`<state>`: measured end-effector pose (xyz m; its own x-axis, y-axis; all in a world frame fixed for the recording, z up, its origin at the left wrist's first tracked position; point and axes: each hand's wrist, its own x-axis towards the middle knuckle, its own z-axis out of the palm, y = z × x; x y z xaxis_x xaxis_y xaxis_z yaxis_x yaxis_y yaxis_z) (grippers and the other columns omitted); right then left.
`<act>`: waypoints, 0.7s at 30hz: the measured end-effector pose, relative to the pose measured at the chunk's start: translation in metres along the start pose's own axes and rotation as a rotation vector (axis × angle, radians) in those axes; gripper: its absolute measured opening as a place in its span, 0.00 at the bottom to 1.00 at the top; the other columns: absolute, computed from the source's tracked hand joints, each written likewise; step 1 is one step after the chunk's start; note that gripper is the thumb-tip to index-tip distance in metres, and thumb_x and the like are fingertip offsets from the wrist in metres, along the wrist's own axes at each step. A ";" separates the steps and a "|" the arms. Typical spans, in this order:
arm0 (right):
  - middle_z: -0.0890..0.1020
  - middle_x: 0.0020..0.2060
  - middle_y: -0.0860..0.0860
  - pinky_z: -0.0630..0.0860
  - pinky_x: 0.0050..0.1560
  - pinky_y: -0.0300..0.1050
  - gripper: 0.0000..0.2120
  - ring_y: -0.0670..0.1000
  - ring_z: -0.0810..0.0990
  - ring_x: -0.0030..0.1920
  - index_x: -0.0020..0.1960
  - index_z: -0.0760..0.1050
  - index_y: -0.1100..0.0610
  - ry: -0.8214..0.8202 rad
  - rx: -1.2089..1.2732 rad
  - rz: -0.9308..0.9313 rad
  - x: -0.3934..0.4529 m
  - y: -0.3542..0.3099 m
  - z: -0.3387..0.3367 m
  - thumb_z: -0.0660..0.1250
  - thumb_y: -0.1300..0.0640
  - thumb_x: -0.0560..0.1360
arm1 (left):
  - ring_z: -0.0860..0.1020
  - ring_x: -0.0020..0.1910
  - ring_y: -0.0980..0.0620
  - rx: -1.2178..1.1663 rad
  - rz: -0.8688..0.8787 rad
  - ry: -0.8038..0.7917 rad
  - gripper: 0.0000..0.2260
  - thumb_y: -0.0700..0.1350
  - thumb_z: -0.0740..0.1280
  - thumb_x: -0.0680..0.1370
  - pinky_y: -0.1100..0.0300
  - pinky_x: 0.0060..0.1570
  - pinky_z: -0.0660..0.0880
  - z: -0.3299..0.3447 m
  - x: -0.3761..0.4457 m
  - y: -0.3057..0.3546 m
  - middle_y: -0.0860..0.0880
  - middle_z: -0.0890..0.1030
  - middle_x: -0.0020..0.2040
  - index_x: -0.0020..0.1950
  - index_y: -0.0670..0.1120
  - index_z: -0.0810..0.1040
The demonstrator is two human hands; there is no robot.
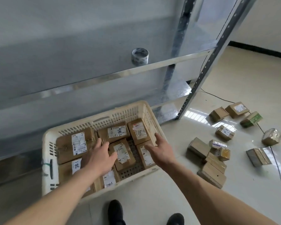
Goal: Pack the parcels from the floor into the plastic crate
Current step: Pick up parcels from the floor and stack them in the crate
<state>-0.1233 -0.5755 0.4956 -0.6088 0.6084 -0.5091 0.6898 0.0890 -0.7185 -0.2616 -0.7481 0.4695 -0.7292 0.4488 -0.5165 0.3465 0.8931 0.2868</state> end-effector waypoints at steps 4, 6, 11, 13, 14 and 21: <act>0.78 0.60 0.44 0.77 0.55 0.43 0.26 0.51 0.80 0.57 0.74 0.69 0.49 0.015 0.075 0.008 -0.006 0.024 -0.059 0.70 0.55 0.77 | 0.51 0.79 0.43 0.056 0.019 0.038 0.29 0.61 0.56 0.80 0.44 0.75 0.57 0.008 -0.012 0.054 0.49 0.48 0.81 0.79 0.52 0.58; 0.76 0.67 0.50 0.75 0.57 0.45 0.33 0.55 0.77 0.66 0.80 0.61 0.53 0.015 0.090 0.030 -0.008 0.034 -0.089 0.70 0.54 0.79 | 0.52 0.79 0.44 0.078 0.033 0.064 0.29 0.61 0.56 0.79 0.44 0.75 0.57 0.012 -0.019 0.082 0.49 0.48 0.81 0.79 0.53 0.59; 0.66 0.78 0.55 0.68 0.72 0.50 0.36 0.56 0.68 0.75 0.82 0.56 0.52 0.084 0.097 -0.019 -0.017 0.058 -0.164 0.69 0.52 0.79 | 0.53 0.79 0.43 0.113 0.093 0.098 0.29 0.61 0.56 0.79 0.46 0.75 0.57 0.019 -0.031 0.152 0.48 0.49 0.81 0.79 0.51 0.60; 0.68 0.77 0.54 0.67 0.72 0.50 0.34 0.55 0.69 0.75 0.81 0.58 0.53 0.124 0.104 -0.043 -0.023 0.068 -0.193 0.69 0.54 0.80 | 0.53 0.79 0.43 0.131 0.129 0.132 0.30 0.61 0.56 0.79 0.44 0.76 0.55 0.023 -0.035 0.179 0.47 0.50 0.81 0.78 0.51 0.61; 0.69 0.76 0.54 0.68 0.72 0.50 0.33 0.55 0.69 0.74 0.81 0.59 0.53 0.142 0.106 -0.048 -0.026 0.072 -0.207 0.69 0.55 0.80 | 0.52 0.79 0.43 0.136 0.147 0.142 0.29 0.61 0.56 0.79 0.44 0.75 0.55 0.024 -0.038 0.194 0.47 0.51 0.81 0.78 0.51 0.60; 0.69 0.76 0.56 0.69 0.72 0.52 0.35 0.56 0.71 0.73 0.81 0.59 0.54 0.270 0.112 -0.013 -0.031 0.111 -0.286 0.69 0.51 0.78 | 0.56 0.78 0.46 0.236 0.282 0.147 0.29 0.62 0.55 0.78 0.43 0.72 0.61 0.035 -0.048 0.294 0.50 0.53 0.81 0.77 0.53 0.61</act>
<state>0.0841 -0.3587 0.5676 -0.4807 0.7971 -0.3656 0.6259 0.0199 -0.7797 -0.1041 -0.5065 0.5508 -0.6566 0.6840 -0.3179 0.6593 0.7252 0.1985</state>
